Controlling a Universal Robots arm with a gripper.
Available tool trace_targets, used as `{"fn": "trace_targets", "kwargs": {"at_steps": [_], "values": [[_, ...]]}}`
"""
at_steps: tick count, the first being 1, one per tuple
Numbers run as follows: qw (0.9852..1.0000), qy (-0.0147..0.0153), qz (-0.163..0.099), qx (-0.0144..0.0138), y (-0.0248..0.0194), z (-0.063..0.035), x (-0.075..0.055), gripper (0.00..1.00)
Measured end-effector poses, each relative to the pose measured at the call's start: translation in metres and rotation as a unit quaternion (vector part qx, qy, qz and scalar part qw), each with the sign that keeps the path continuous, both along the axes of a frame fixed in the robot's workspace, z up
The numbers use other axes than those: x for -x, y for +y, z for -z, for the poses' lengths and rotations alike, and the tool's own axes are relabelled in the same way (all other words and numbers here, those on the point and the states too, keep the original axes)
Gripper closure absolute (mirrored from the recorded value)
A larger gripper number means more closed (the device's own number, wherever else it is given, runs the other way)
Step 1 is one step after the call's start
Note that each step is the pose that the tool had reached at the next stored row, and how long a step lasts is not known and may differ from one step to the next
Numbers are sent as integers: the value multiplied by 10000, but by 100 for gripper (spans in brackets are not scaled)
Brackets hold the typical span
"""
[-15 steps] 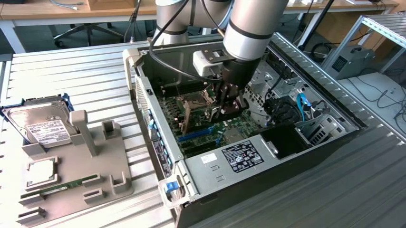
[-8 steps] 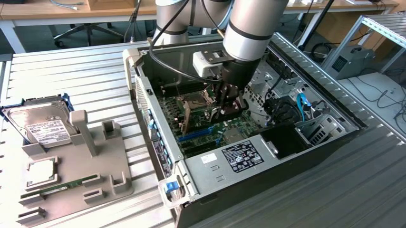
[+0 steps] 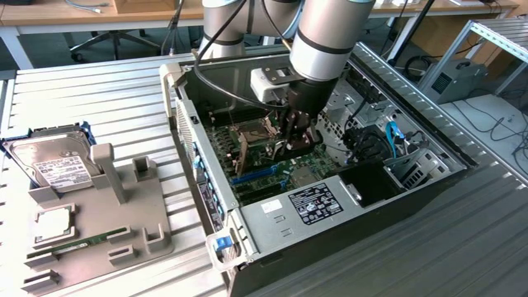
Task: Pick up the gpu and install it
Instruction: 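Insert the gpu into the slot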
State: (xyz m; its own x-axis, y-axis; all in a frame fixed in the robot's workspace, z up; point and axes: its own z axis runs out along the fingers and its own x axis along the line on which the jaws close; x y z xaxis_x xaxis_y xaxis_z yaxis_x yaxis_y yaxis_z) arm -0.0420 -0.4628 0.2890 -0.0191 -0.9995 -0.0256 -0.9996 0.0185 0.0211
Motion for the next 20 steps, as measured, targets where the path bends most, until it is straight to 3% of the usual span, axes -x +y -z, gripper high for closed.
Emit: {"fn": "trace_targets", "kwargs": {"at_steps": [20], "values": [[10000, 0, 0, 0, 0, 49, 0, 74]]}}
